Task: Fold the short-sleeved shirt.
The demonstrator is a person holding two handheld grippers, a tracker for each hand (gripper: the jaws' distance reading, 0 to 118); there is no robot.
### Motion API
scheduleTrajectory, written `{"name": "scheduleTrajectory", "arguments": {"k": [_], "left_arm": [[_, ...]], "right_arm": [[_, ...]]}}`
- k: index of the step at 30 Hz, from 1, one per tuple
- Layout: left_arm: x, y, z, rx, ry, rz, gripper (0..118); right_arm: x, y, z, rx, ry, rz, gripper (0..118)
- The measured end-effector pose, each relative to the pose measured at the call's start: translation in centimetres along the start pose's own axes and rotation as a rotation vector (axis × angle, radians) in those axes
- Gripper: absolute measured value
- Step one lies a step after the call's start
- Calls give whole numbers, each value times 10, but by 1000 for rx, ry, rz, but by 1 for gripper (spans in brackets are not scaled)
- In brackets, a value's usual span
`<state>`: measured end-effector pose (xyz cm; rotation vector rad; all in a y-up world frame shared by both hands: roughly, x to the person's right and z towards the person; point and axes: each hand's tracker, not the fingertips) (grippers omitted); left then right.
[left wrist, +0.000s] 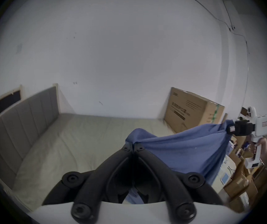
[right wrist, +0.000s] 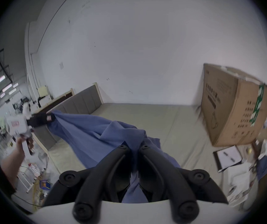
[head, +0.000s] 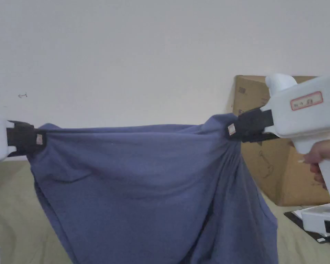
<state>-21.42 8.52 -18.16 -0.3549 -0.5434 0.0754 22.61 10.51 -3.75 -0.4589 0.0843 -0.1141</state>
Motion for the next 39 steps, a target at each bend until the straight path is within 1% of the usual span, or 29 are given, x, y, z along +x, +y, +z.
{"name": "scheduleTrajectory", "arguments": {"k": [3,8,10,14,16,20,24,27,29,31,32,33,34,35,37,39], "left_arm": [[6,40,-13,26,0,14,0],[16,90,-44,88,115,-34,0],[18,104,-59,107,132,-40,0],[19,126,-85,144,172,-62,0],[17,133,-97,169,204,-65,0],[5,129,-114,241,269,-60,0],[-18,109,-137,326,326,-47,0],[-35,73,-143,321,339,-35,0],[-47,41,-149,250,343,-46,0],[-63,-1,-152,137,344,-37,0],[-70,-22,-152,95,327,-24,0],[-79,-48,-150,46,311,-9,0],[-80,-75,-141,-3,321,-3,0],[-84,-97,-135,-27,316,0,0],[-89,-139,-112,-82,271,46,0],[-85,-172,-80,-114,208,115,0]], "right_arm": [[-4,34,-12,23,-77,70,8],[-5,84,-48,72,-118,79,8],[-1,104,-67,100,-165,106,8],[2,133,-106,130,-224,110,8],[-1,142,-128,147,-253,135,8],[-7,146,-171,195,-292,244,8],[-22,118,-212,233,-319,317,8],[-37,71,-237,237,-319,367,8],[-44,32,-255,189,-289,425,8],[-48,-16,-270,126,-248,449,8],[-49,-39,-273,81,-211,441,8],[-47,-64,-280,39,-172,411,8],[-47,-91,-279,-10,-119,353,8],[-46,-115,-275,-42,-69,318,8],[-46,-166,-258,-115,-19,250,8],[-46,-208,-233,-137,-9,193,8]]}}
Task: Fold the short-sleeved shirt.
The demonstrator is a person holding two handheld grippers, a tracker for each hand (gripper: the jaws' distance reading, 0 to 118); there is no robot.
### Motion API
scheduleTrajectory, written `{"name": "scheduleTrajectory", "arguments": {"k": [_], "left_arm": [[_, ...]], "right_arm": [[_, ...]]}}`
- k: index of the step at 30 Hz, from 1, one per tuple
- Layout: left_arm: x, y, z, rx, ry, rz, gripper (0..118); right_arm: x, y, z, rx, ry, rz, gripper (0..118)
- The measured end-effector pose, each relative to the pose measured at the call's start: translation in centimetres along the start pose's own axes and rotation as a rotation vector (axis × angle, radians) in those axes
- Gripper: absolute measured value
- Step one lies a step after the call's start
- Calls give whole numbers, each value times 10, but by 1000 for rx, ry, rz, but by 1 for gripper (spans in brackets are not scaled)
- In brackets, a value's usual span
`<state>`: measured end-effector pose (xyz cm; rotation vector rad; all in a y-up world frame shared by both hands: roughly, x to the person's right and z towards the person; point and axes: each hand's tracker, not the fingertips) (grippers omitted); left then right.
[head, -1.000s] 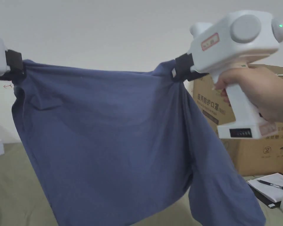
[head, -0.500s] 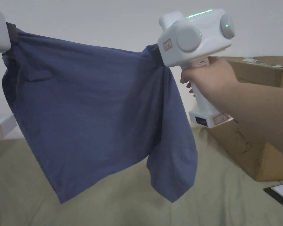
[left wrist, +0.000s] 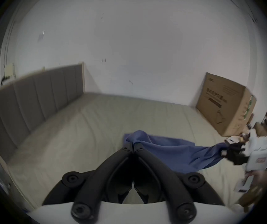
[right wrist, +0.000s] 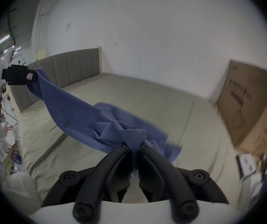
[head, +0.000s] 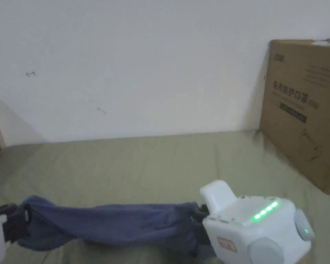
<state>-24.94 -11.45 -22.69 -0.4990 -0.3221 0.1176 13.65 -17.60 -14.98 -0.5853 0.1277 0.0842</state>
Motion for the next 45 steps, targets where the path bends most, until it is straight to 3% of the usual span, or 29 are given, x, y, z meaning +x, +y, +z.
{"name": "scheduleTrajectory", "arguments": {"k": [7,10,13,17,18,19,21,22,24,25,29,32,35,36,37,38,39,40,41,45], "left_arm": [[-2,-60,95,-33,-74,109,0],[7,-60,104,-70,-86,41,0],[16,-70,73,-246,-75,-31,0],[19,-100,12,-463,-83,-2,0],[19,-108,-1,-502,-64,-14,2],[20,-115,-12,-523,-33,-30,10],[19,-123,-26,-527,-8,-30,79],[17,-124,-28,-525,-13,-7,110],[11,-125,-20,-502,-57,97,118],[8,-122,-12,-424,-113,145,118],[0,-108,13,-360,-70,216,115],[2,-87,40,-270,-95,201,115],[16,-73,81,-93,-202,136,111],[22,-71,97,-16,-207,90,105],[29,-72,111,57,-195,39,94],[36,-75,123,120,-173,-9,61],[40,-80,130,167,-159,-48,20],[46,-84,137,189,-141,-70,0],[49,-86,146,213,-93,-67,0],[52,-89,164,217,-178,15,0]], "right_arm": [[-28,-66,123,-11,108,-100,8],[-30,-75,145,-47,97,-132,8],[-26,-89,123,-184,101,-146,8],[-17,-105,74,-373,132,-289,9],[-15,-108,66,-403,139,-329,16],[-13,-111,62,-386,118,-378,32],[-9,-114,55,-396,112,-423,92],[-5,-115,55,-399,121,-438,108],[-1,-118,59,-357,152,-466,113],[0,-117,64,-326,142,-480,116],[8,-105,92,-243,64,-458,116],[5,-87,129,-140,42,-431,115],[-9,-74,173,77,34,-411,110],[-16,-72,188,172,17,-400,103],[-24,-72,201,253,4,-380,86],[-32,-72,211,319,-11,-356,41],[-40,-73,219,384,-32,-325,0],[-49,-74,221,416,-72,-296,0],[-56,-71,226,447,-111,-287,0],[-63,-67,233,474,-25,-334,0]]}}
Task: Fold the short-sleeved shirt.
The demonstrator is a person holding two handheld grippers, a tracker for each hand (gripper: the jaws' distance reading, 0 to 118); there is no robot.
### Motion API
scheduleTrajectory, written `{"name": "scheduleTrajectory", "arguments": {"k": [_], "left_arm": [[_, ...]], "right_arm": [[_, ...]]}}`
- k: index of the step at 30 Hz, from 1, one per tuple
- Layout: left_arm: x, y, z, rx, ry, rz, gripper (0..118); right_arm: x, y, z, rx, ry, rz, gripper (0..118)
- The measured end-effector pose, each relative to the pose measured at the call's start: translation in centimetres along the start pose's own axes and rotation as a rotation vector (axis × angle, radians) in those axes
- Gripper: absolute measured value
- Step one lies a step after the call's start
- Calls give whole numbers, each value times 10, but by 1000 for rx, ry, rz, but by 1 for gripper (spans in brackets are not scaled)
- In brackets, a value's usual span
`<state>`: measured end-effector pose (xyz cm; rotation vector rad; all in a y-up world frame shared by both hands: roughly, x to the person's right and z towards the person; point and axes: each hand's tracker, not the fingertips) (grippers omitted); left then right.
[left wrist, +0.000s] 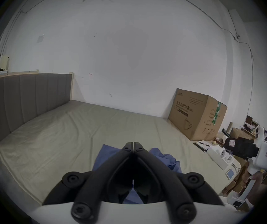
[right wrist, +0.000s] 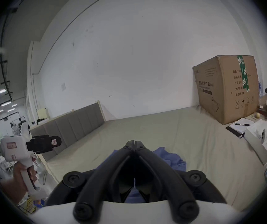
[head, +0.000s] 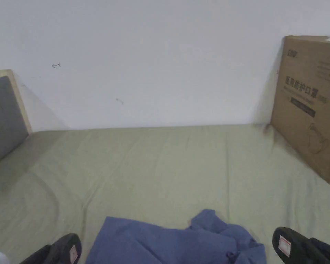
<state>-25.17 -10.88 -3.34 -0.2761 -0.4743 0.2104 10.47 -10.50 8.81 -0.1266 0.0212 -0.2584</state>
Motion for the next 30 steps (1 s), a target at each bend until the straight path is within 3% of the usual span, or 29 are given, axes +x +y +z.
{"name": "scheduleTrajectory", "arguments": {"k": [5,7,9,11,13,14,15,16,17,18,20,23,27,30], "left_arm": [[-9,39,-24,-62,-8,-43,0],[-21,67,-80,-294,6,-14,0],[-43,76,-144,-531,-75,28,0],[-63,71,-215,-716,-84,69,0],[-89,53,-274,-794,-57,93,0],[-93,42,-295,-818,-34,55,6],[-101,32,-318,-831,15,0,21],[-110,23,-340,-838,63,-54,49],[-116,14,-359,-859,98,-75,97],[-120,3,-373,-893,91,-77,117],[-128,-5,-396,-914,21,-72,114],[-135,-27,-421,-983,52,5,115],[-134,-51,-452,-1011,88,-86,113],[-127,-62,-458,-1056,46,-129,102]], "right_arm": [[7,-2,-6,-30,-30,33,0],[16,0,-11,-68,-9,-16,0],[25,-1,-21,-112,38,-72,0],[29,-1,-31,-137,25,-69,0],[33,-6,-42,-159,10,-49,0],[36,-7,-47,-168,8,-45,0],[39,-8,-52,-184,3,-41,0],[43,-10,-58,-199,-1,-42,0],[49,-14,-63,-210,-3,-46,0],[55,-17,-69,-229,0,-52,0],[62,-20,-78,-270,5,-62,0],[74,-29,-91,-303,11,-63,0],[81,-40,-108,-338,-1,-41,0],[83,-48,-116,-358,-6,-56,0]]}}
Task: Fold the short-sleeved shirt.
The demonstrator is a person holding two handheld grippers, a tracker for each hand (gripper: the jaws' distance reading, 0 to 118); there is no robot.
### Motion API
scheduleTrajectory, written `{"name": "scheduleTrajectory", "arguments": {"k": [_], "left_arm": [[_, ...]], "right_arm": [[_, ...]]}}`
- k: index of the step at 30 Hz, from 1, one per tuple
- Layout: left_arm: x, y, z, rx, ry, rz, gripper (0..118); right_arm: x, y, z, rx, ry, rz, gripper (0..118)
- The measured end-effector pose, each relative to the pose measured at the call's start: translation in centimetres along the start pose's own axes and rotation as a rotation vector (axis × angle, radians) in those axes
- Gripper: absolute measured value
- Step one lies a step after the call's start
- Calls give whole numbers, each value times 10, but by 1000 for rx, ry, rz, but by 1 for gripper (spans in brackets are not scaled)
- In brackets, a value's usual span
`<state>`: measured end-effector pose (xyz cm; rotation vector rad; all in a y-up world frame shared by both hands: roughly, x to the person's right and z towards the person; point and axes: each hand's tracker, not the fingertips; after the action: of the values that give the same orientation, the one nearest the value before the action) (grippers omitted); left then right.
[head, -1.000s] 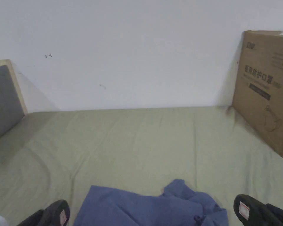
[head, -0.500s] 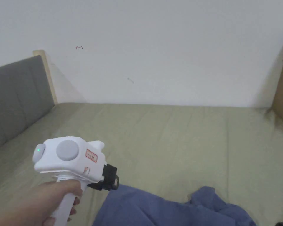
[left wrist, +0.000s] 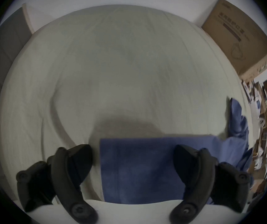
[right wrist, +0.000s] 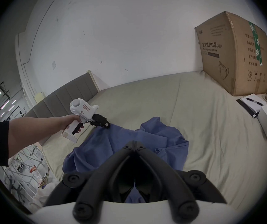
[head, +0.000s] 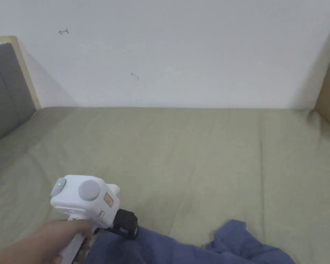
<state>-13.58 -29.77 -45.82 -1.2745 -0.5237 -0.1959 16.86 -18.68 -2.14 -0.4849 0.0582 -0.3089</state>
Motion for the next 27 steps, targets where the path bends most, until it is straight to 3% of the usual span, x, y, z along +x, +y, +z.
{"name": "scheduleTrajectory", "arguments": {"k": [2,4,7,10,11,12,17,19,21,22,24,25,26,27], "left_arm": [[9,-5,-4,-15,63,-79,101],[14,-7,1,-17,78,-99,90],[10,-3,14,68,113,-62,51],[2,-13,24,62,60,1,36],[0,-16,26,67,31,31,9],[0,-21,26,67,-5,54,2],[2,-44,50,172,30,64,2],[1,-55,69,257,19,93,2],[4,-68,82,280,68,110,2],[4,-72,85,283,86,100,2],[8,-84,90,274,92,99,2],[8,-88,92,271,91,102,2],[6,-92,93,271,98,107,2],[5,-96,94,269,106,117,2]], "right_arm": [[2,-2,-2,-9,7,-20,0],[0,-3,-3,-14,6,-20,0],[-5,-5,3,-15,-2,5,0],[-6,-3,12,-10,-5,13,0],[-6,-3,14,-8,-10,14,0],[-6,-2,16,-4,-16,11,0],[8,24,20,75,-56,2,0],[32,55,3,83,-73,13,0],[55,86,-36,-100,-138,46,0],[68,96,-63,-230,-116,34,0],[85,107,-113,-433,-125,-60,0],[92,106,-135,-503,-134,-78,4],[97,105,-152,-546,-141,-95,39],[105,103,-172,-582,-161,-105,85]]}}
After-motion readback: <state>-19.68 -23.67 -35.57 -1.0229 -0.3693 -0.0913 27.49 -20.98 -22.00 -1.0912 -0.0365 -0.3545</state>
